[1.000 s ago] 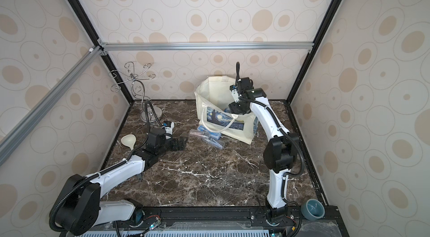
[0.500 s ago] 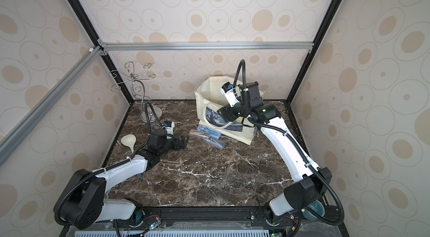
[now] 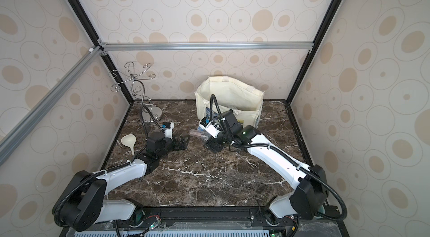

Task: Put the compass set into the canvas bag
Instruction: Pick up the compass set at the center of the board.

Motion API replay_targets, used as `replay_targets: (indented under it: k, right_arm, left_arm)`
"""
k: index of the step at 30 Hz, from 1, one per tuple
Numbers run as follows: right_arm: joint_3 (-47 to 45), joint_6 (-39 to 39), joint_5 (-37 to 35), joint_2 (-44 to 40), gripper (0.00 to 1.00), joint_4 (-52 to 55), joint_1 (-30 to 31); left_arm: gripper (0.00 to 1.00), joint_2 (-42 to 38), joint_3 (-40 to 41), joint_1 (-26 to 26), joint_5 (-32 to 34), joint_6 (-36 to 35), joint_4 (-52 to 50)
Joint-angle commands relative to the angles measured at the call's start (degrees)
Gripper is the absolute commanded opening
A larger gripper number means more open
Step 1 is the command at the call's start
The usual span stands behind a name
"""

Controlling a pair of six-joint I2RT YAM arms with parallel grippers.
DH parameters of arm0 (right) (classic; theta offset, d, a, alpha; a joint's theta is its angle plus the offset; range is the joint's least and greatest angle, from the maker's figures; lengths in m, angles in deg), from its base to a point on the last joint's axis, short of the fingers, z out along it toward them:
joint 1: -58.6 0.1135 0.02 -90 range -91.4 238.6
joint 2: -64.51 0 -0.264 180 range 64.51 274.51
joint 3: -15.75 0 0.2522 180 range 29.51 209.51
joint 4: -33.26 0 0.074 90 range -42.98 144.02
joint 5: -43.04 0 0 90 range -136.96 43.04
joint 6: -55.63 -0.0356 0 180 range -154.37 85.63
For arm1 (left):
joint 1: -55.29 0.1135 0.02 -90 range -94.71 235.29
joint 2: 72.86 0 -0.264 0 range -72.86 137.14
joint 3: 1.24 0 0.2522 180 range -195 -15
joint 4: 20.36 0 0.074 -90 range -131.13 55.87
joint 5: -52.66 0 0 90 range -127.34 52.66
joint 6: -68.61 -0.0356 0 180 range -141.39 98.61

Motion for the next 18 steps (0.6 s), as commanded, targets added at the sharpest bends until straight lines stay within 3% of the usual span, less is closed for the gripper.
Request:
replay_targets:
  k: [1,18]
  right_arm:
    - [-2.19,-2.62,-2.81,3.16,0.75,-1.34,0.26]
    - [3.8,-4.29,-17.1,22.83,0.7,1.21,-0.12]
  left_arm:
    - [1.0,-0.7,1.29,-0.15,-2.72,2.22,5.37]
    - [1.0,-1.96,1.61,-0.09,-2.93,0.96,2.34]
